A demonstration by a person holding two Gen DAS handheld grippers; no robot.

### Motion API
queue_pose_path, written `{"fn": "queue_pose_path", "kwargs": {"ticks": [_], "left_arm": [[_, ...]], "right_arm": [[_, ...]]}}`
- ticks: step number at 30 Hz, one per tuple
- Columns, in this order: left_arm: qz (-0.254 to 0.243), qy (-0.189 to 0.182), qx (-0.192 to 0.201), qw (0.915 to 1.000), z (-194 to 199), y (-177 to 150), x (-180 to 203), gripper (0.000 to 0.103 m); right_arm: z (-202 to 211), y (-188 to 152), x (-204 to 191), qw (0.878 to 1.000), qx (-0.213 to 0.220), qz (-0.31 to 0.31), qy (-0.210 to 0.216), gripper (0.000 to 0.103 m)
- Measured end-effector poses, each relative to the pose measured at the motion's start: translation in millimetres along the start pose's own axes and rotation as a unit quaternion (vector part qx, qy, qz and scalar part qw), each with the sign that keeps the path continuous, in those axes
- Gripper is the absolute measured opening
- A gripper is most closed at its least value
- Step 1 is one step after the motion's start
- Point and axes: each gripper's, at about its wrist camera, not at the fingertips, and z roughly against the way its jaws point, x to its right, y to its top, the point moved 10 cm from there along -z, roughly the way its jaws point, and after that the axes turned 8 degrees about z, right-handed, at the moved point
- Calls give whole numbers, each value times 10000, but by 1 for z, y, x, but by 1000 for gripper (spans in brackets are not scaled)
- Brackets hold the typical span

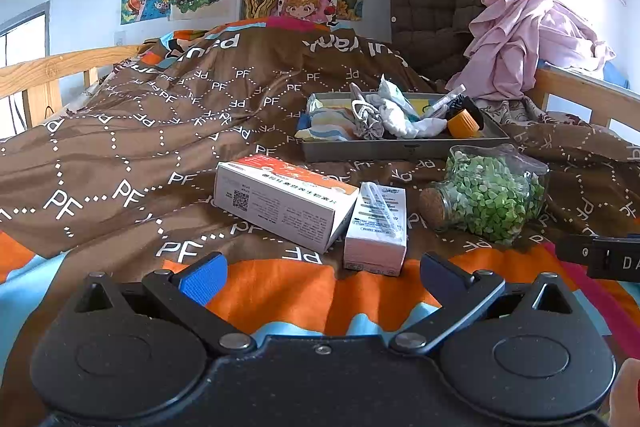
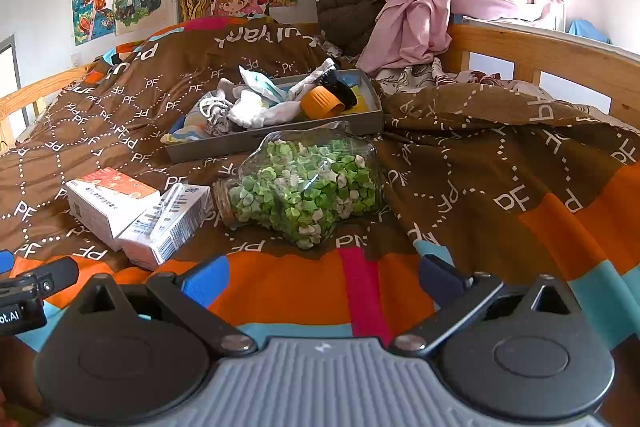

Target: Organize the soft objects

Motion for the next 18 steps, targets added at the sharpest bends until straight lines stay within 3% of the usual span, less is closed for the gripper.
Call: {"fn": "queue_pose_path", "kwargs": {"ticks": [12, 18], "left_arm": [[12, -13, 3, 10000, 0, 0, 0, 102], [299, -159, -55, 9994, 4, 4, -1, 102]], "right_arm": [[0, 0, 0, 10000, -1, 7, -6, 103], [0, -1, 1, 10000, -13, 4, -8, 103]]}}
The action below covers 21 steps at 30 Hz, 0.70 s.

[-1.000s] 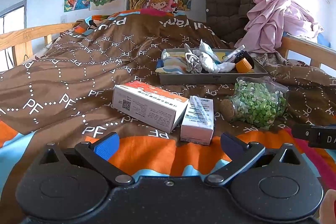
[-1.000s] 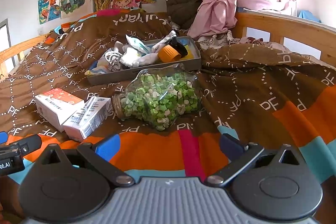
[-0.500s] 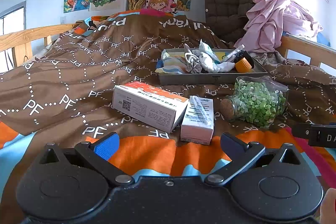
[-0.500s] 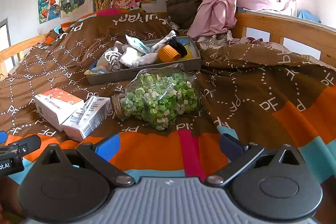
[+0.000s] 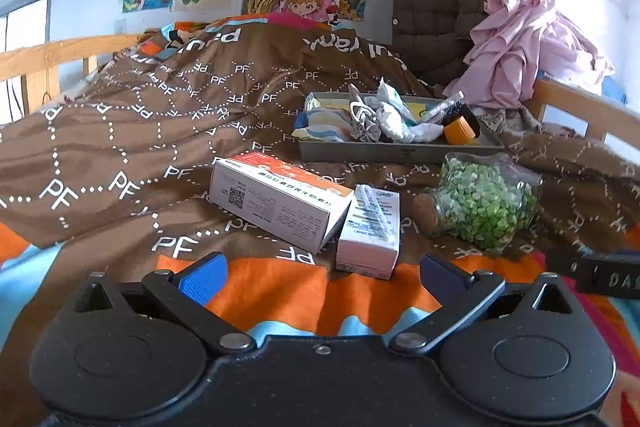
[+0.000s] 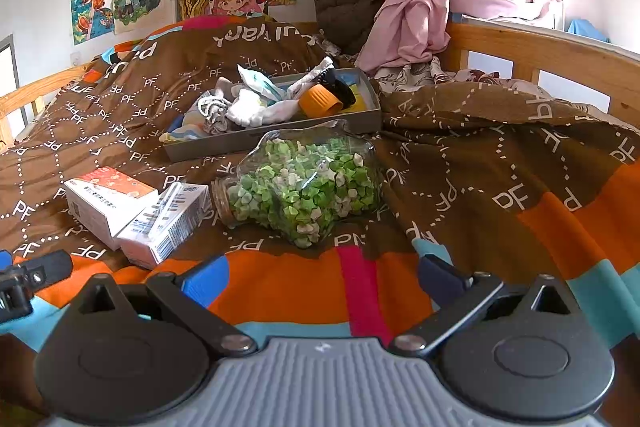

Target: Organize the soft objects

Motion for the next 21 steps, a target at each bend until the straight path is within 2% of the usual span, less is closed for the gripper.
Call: {"fn": "queue_pose_path", "kwargs": {"ticks": [9, 21], "left_arm": [[87, -24, -199, 9998, -1, -3, 1, 102], [-104, -10, -184, 9998, 0, -5, 5, 102]], "right_arm": [[1, 0, 1, 10000, -3, 6, -3, 103], [1, -1, 2, 10000, -25, 55, -10, 103]]}}
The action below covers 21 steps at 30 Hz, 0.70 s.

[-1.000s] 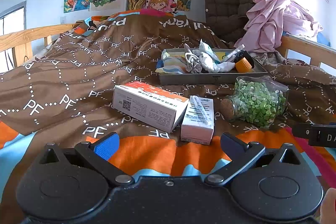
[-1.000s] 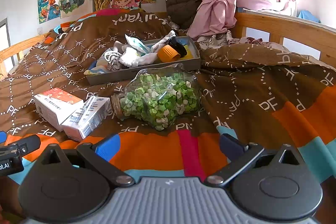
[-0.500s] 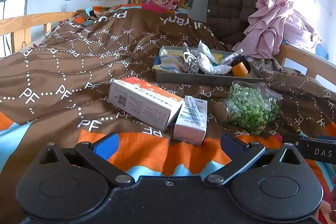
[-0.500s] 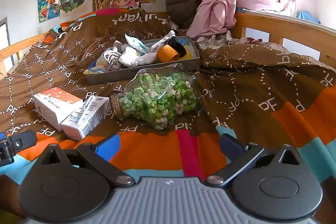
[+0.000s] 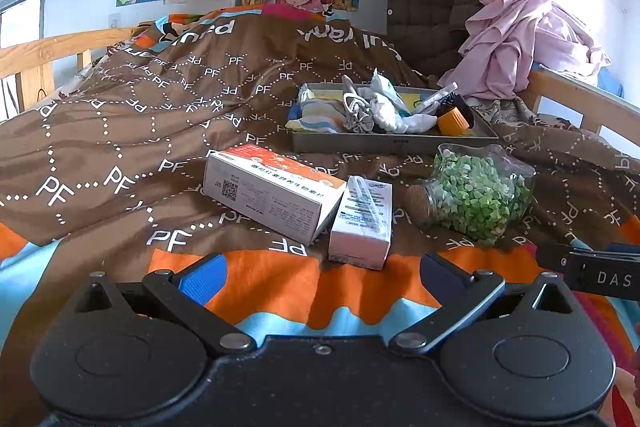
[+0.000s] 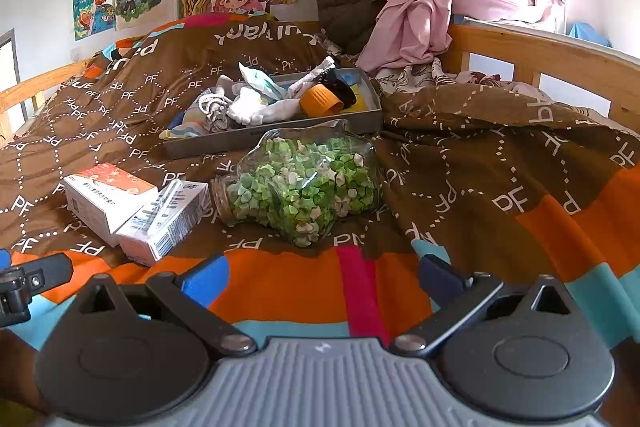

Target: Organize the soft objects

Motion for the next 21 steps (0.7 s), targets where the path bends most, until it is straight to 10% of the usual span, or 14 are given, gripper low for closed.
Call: {"fn": "queue_pose_path", "kwargs": {"ticks": [21], "left_arm": [[-48, -71, 4, 10000, 0, 0, 2, 102]], "right_arm": [[0, 1, -1, 10000, -3, 13, -2, 103]]}}
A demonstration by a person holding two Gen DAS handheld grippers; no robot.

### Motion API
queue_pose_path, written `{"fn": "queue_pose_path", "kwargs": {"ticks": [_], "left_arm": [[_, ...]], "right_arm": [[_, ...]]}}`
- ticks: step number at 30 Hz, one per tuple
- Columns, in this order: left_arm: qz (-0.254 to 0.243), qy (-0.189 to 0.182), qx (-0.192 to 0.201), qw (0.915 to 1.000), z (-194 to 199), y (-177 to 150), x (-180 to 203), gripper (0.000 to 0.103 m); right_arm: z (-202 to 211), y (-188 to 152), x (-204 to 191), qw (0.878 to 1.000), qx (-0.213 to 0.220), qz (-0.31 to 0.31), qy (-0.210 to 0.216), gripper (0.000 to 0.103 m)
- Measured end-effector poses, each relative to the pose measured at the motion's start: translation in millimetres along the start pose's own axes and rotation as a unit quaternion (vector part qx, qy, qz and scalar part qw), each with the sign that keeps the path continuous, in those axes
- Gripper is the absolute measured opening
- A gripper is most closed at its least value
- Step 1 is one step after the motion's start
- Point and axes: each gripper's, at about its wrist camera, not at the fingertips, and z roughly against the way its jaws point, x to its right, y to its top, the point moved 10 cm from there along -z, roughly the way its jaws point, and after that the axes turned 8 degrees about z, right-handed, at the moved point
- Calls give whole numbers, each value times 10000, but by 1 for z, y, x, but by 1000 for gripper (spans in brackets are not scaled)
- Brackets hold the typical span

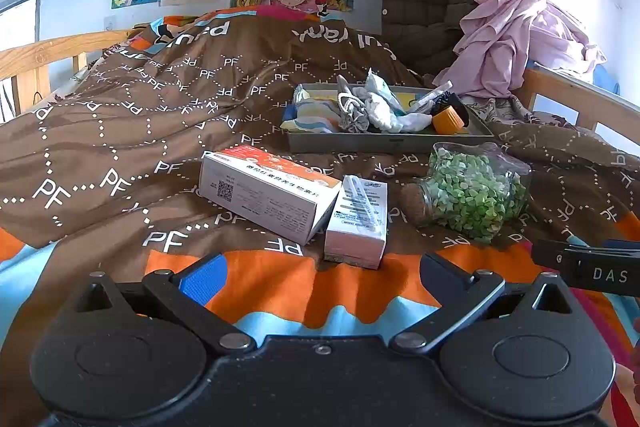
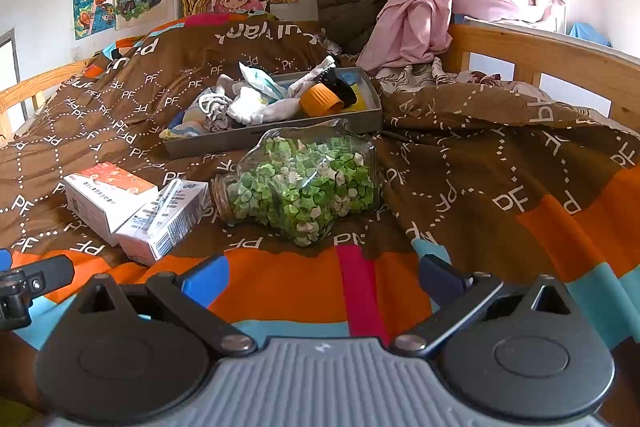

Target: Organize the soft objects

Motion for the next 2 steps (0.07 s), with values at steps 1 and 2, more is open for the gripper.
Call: {"fn": "queue_pose_path", "kwargs": {"ticks": [1, 2], "left_arm": [[4, -8, -6, 10000, 0, 0, 0, 102], [4, -6, -13, 10000, 0, -1, 0, 102]], "right_arm": [[0, 0, 0, 10000, -2, -1, 1, 103], [0, 0, 0, 10000, -4, 0, -1, 103]]}}
